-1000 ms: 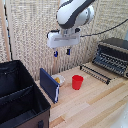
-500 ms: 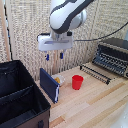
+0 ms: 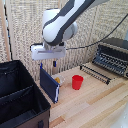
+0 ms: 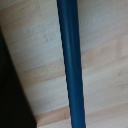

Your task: Gently maneuver your gripper in the book's direction. Confidently hold the book by angling your gripper properly. Relocate the book to the caddy. Pinpoint the back pocket of the caddy and set the book down inside it.

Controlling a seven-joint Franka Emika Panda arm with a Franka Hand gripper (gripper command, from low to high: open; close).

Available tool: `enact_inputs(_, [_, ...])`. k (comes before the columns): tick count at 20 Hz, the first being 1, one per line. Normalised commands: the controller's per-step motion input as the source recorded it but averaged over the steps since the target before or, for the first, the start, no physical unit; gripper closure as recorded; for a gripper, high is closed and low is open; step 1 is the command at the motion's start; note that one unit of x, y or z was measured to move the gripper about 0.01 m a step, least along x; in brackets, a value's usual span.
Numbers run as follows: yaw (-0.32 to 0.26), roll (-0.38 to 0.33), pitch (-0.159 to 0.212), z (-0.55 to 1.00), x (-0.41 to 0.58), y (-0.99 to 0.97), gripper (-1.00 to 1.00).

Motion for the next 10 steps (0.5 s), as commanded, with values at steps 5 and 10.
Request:
enact_inputs(5, [0.208, -0.017, 0.074, -0.23, 0.359, 0.0, -1.0])
enact_inputs(10, [0.139, -0.025, 0.119, -0.25, 0.198, 0.03, -1.0])
